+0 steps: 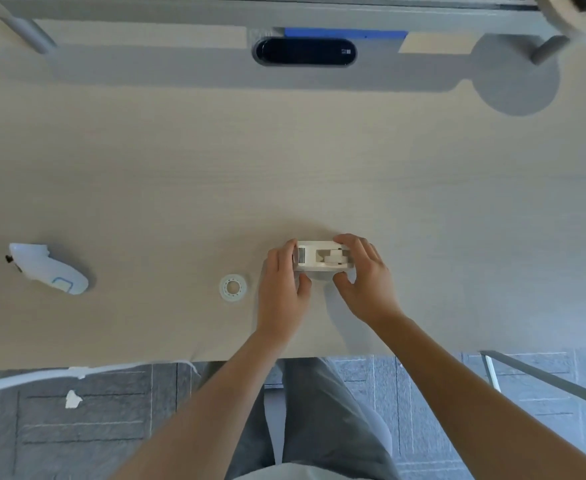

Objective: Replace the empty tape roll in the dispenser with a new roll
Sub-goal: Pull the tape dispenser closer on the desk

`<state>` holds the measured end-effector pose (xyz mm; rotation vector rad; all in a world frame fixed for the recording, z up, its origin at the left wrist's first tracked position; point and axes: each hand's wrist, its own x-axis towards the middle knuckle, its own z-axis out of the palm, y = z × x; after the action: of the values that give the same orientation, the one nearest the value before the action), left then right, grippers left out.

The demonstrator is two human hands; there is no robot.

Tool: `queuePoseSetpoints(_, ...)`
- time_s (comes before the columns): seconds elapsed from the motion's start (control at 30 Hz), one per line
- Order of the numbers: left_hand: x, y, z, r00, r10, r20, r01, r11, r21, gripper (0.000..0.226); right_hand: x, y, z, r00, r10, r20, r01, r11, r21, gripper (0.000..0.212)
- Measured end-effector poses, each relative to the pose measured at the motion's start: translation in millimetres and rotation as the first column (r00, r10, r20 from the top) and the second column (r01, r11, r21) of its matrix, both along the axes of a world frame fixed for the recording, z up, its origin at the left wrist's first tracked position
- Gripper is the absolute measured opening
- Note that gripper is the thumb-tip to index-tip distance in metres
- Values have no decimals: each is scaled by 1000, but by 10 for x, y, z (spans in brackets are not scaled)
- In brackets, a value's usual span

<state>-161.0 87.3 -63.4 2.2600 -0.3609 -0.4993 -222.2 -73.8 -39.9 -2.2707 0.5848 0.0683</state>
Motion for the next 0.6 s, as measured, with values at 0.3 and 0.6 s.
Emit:
queuePoseSetpoints(0.3, -121, 58, -172, 986, -7, 169, 16, 999, -47, 62, -159, 119, -280, 981, -50, 189, 48, 999, 15, 61)
queuePoseSetpoints(0.6, -241, 176, -370, 964, -21, 266, 57, 990, -130, 60, -335, 206, -488, 928, -78, 364, 64, 997, 50, 69)
